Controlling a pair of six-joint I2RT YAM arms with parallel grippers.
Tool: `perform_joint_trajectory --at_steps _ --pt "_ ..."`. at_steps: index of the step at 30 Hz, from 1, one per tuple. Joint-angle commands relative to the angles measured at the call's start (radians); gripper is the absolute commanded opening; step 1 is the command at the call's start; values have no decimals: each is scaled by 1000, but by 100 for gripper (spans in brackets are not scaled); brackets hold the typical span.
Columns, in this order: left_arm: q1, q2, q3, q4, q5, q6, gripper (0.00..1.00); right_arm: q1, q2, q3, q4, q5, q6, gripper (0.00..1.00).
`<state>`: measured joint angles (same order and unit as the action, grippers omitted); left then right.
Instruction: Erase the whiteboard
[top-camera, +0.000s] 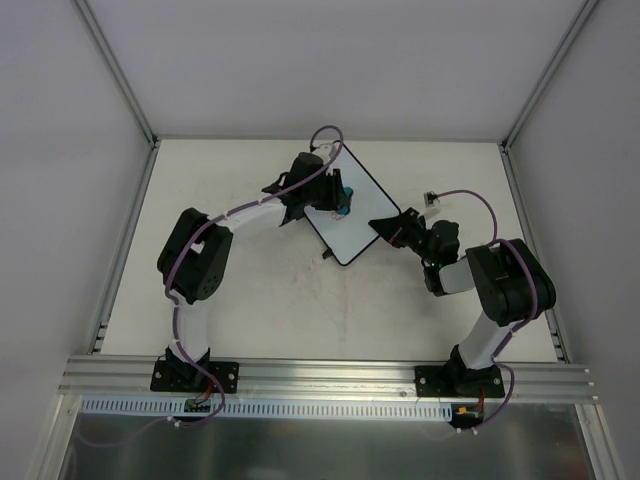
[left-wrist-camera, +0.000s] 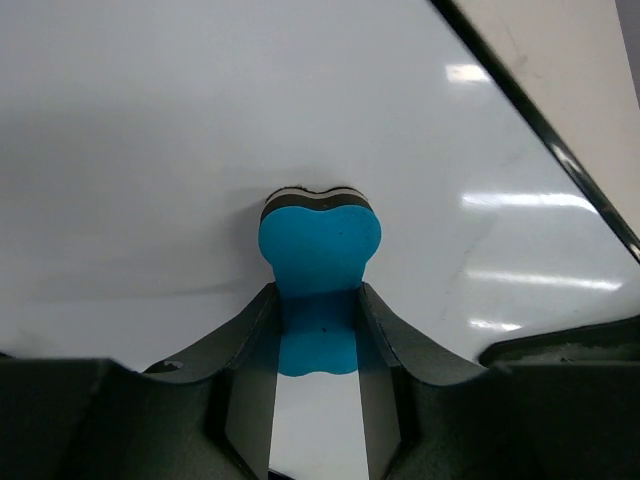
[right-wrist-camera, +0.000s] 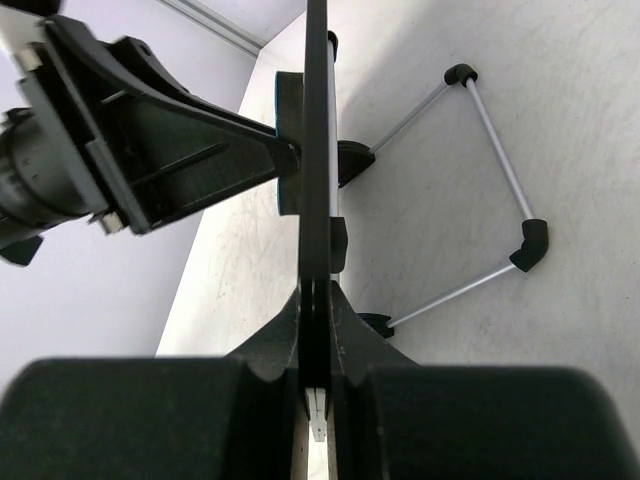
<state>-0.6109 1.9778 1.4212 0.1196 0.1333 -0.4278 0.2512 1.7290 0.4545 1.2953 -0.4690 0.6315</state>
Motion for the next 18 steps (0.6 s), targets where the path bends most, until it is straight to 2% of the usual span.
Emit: perform_joint_trajectory --at_steps 1,11,18 --pt "77 79 -60 -84 46 -107 0 11 -3 27 144 -51 13 0" --pt "119 76 -127 -86 5 -187 0 13 -2 29 144 -53 16 0" --pt "105 95 -93 -72 74 -152 0 11 -2 27 145 -51 16 0"
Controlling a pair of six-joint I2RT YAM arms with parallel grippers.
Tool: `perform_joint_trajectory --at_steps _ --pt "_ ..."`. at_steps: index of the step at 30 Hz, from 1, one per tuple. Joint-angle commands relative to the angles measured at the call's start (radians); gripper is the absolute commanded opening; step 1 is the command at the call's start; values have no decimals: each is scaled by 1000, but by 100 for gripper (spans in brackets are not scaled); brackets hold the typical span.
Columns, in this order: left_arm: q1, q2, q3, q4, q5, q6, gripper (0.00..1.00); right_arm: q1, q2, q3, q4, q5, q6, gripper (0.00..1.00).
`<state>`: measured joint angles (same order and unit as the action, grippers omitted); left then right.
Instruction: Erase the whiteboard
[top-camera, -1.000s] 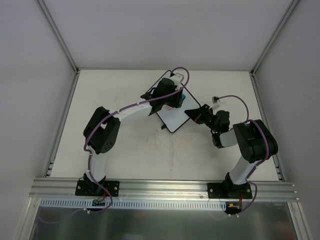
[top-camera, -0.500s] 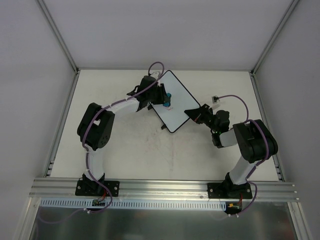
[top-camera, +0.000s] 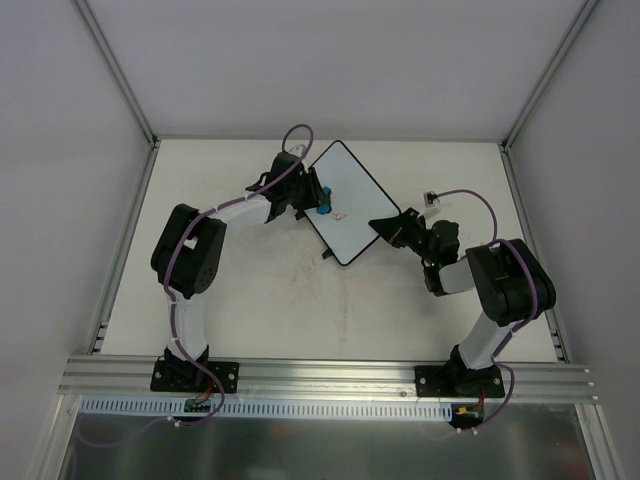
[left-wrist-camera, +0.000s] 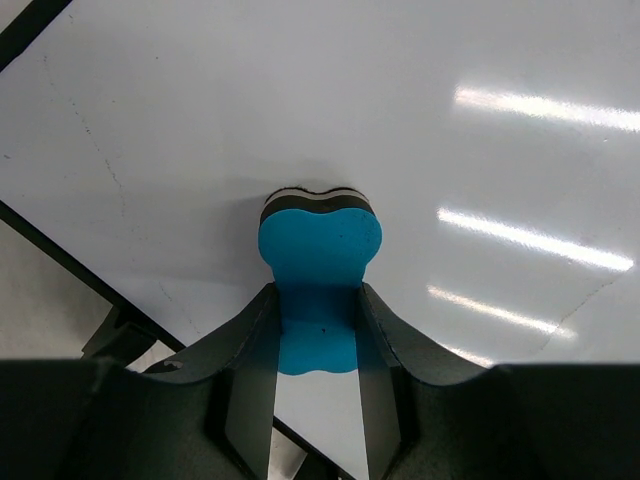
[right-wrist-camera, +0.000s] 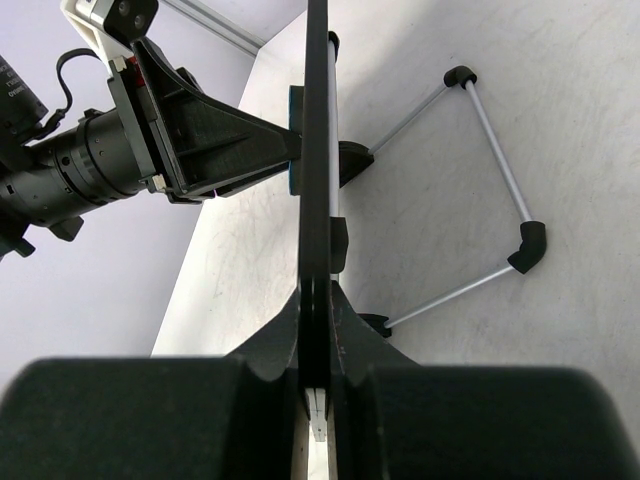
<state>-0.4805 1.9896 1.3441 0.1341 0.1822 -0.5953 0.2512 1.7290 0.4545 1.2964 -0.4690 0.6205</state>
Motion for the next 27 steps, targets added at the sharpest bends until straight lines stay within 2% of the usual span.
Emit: perform_joint_trajectory --at_steps 1,9,15,27 --pt "-42 83 -13 -83 26 25 0 11 -2 29 144 -51 27 0" --pt "-155 18 -55 -42 -52 117 0 13 0 30 144 -51 30 0" --pt "-188 -15 -146 79 6 111 0 11 0 30 144 -53 31 0" --pt "-254 -17 -163 104 39 135 0 13 3 32 145 -54 31 0"
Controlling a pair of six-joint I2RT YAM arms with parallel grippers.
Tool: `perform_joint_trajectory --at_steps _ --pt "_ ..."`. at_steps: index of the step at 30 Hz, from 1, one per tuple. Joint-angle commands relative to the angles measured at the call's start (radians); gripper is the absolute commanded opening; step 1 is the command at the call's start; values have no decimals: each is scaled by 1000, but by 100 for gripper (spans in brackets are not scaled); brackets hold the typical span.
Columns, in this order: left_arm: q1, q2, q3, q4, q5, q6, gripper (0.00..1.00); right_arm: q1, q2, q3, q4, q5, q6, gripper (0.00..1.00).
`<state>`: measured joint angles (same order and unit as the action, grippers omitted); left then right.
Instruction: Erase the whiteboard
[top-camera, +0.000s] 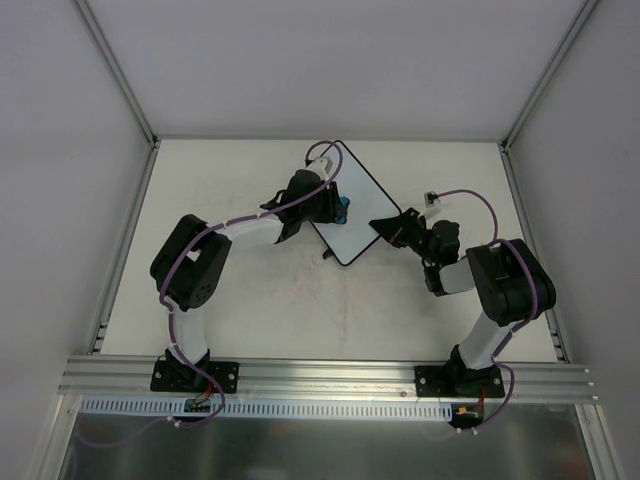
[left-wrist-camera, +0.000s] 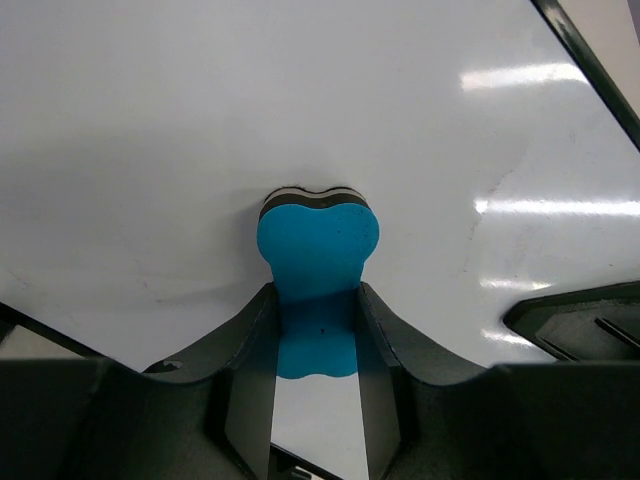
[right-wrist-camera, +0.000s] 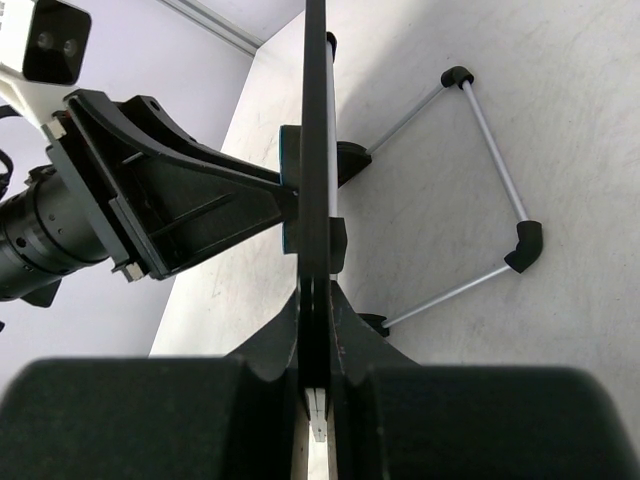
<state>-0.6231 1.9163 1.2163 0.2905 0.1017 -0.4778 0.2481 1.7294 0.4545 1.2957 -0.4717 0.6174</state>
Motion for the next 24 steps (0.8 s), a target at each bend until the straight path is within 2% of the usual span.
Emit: perform_joint_trajectory --at_steps 1,14,24 --pt "-118 52 -38 -53 107 22 0 14 4 32 146 -51 35 0" --pt "-148 26 -31 -70 24 76 0 14 4 32 146 -51 33 0" --pt "-139 79 159 -186 -50 176 0 14 7 32 148 -53 33 0"
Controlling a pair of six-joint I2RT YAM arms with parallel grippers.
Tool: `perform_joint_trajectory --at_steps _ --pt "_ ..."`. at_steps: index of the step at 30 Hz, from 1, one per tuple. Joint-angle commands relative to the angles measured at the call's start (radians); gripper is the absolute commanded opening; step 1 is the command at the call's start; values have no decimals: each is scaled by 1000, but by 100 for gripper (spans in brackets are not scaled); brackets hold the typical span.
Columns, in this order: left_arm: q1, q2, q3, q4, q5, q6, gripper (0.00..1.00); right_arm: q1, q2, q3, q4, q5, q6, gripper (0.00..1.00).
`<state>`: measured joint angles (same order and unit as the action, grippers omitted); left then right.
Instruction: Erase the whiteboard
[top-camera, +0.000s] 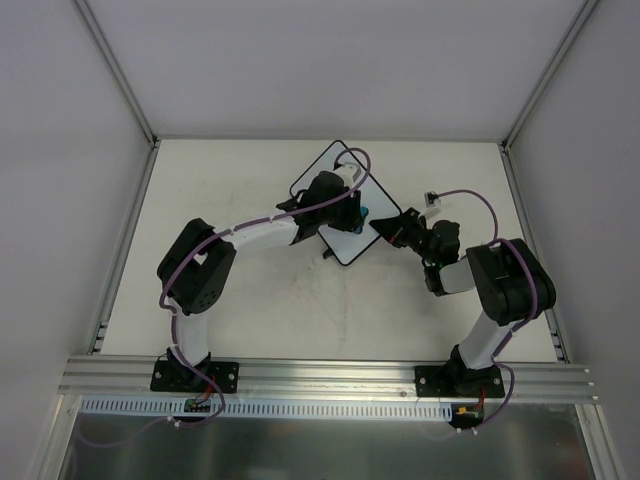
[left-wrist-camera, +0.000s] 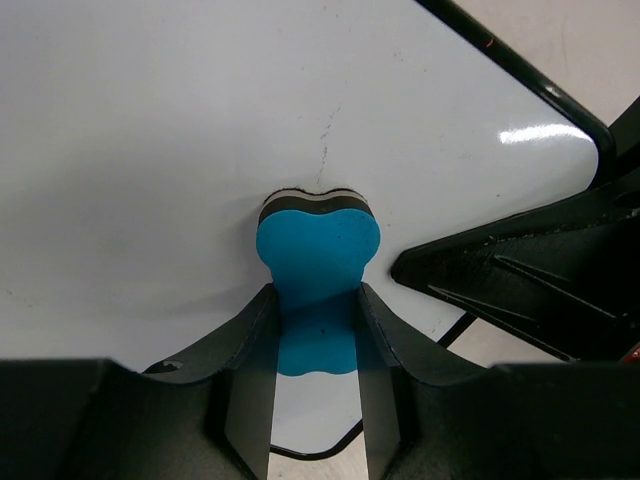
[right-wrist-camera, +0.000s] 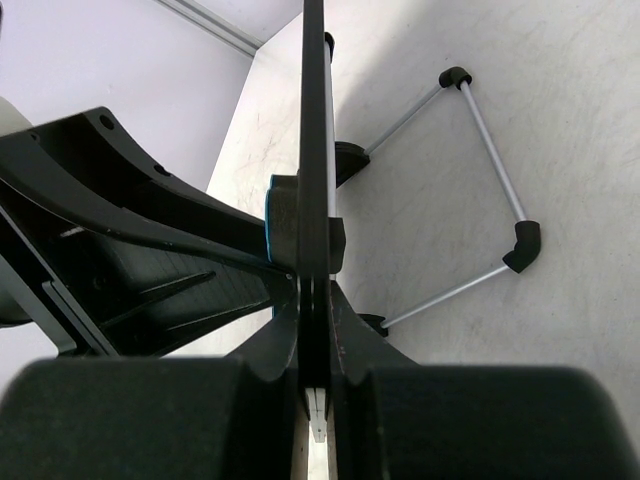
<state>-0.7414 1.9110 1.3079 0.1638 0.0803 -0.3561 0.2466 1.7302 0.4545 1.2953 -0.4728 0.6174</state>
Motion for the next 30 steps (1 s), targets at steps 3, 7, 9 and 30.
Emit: perform_joint_trajectory --at_steps 3,7,9,30 --pt "-6 115 125 -76 -4 57 0 16 6 32 150 -53 28 0" --pt "23 140 198 -102 15 68 0 17 8 32 150 -53 28 0" --pt "51 158 256 -118 35 71 0 17 8 32 150 -55 28 0" --pt "381 -151 237 -351 78 7 1 16 20 39 150 -53 28 0"
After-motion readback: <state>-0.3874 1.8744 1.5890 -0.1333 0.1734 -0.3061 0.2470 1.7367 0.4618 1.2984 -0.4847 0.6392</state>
